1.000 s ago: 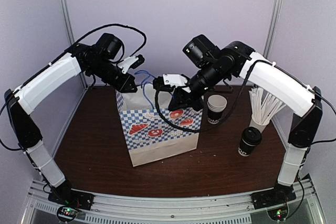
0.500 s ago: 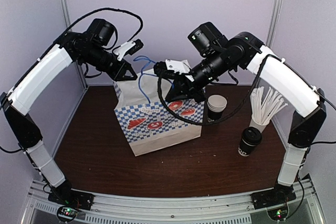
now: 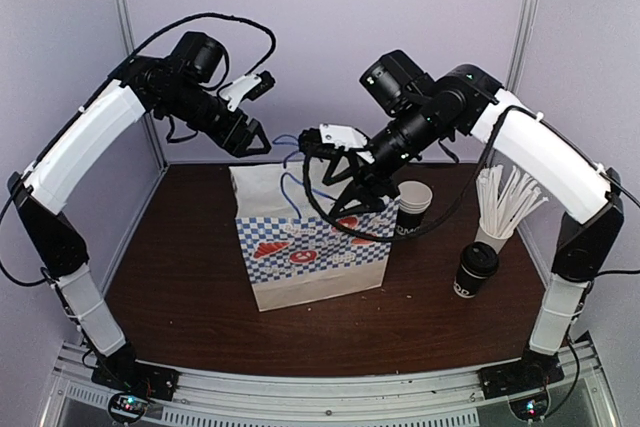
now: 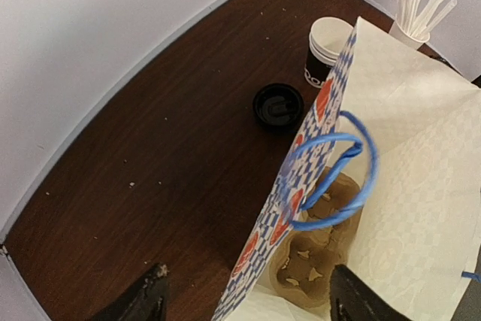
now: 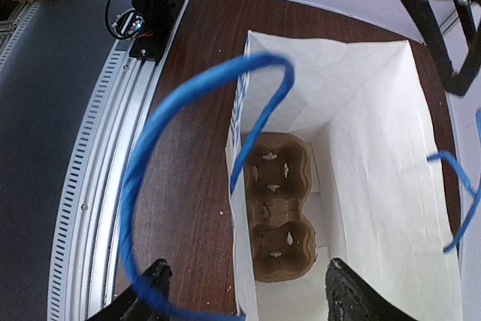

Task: Pack the takeout coffee

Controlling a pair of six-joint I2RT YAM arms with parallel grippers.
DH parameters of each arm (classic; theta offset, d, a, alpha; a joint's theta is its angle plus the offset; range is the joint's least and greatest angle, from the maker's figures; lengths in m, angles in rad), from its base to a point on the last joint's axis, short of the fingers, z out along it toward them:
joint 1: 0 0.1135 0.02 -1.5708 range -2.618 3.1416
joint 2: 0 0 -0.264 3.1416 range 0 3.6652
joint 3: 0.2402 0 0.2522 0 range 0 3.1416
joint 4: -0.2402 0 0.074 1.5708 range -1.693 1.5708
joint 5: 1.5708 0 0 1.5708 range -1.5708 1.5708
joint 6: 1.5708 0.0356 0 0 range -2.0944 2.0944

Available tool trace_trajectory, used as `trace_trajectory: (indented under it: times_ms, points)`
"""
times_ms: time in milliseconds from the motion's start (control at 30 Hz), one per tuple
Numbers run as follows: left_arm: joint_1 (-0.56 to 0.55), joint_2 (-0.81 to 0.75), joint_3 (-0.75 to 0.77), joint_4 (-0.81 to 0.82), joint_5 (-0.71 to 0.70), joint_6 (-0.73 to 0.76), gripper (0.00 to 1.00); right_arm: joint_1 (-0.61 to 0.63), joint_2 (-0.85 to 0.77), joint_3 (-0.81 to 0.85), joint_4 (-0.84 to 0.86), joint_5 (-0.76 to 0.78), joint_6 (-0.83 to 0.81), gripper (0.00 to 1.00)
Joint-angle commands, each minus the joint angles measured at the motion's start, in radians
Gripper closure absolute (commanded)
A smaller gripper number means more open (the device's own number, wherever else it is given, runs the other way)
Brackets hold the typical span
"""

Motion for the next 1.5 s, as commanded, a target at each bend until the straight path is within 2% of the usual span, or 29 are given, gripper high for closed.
trace_trajectory:
  times_ms: [0, 100, 233, 300, 367, 533, 767, 967, 1233, 1467]
  points:
    - [0.008, -0.172, -0.064, 0.100, -0.042, -0.013, 0.23, -0.050, -0.185, -0.123, -0.080, 0.079, -0.014, 0.29]
    - [0.008, -0.334, -0.268, 0.263, -0.079, -0.021, 0.18, -0.124, -0.309, -0.265, -0.076, 0.115, -0.008, 0.29]
    - [0.008, -0.604, -0.647, 0.557, -0.195, -0.008, 0.08, -0.306, -0.460, -0.507, -0.067, 0.127, -0.010, 0.32]
    - [0.008, -0.693, -0.812, 0.683, -0.303, -0.006, 0.05, -0.401, -0.523, -0.620, -0.066, 0.116, -0.014, 0.35]
    - [0.009, -0.733, -0.896, 0.725, -0.358, -0.012, 0.05, -0.466, -0.569, -0.708, -0.067, 0.147, -0.007, 0.37]
    - [0.009, -0.699, -0.918, 0.678, -0.419, -0.120, 0.06, -0.550, -0.628, -0.835, -0.065, 0.276, 0.084, 0.46]
    - [0.009, -0.642, -0.926, 0.681, -0.421, -0.143, 0.06, -0.562, -0.673, -0.961, -0.038, 0.422, 0.176, 0.47]
    - [0.010, -0.656, -0.967, 0.718, -0.438, -0.144, 0.05, -0.584, -0.647, -0.995, -0.029, 0.434, 0.228, 0.48]
    - [0.011, -0.679, -1.019, 0.754, -0.463, -0.119, 0.06, -0.594, -0.606, -1.020, -0.035, 0.448, 0.259, 0.33]
    - [0.011, -0.713, -1.061, 0.808, -0.495, -0.103, 0.06, -0.597, -0.573, -1.009, -0.028, 0.414, 0.282, 0.31]
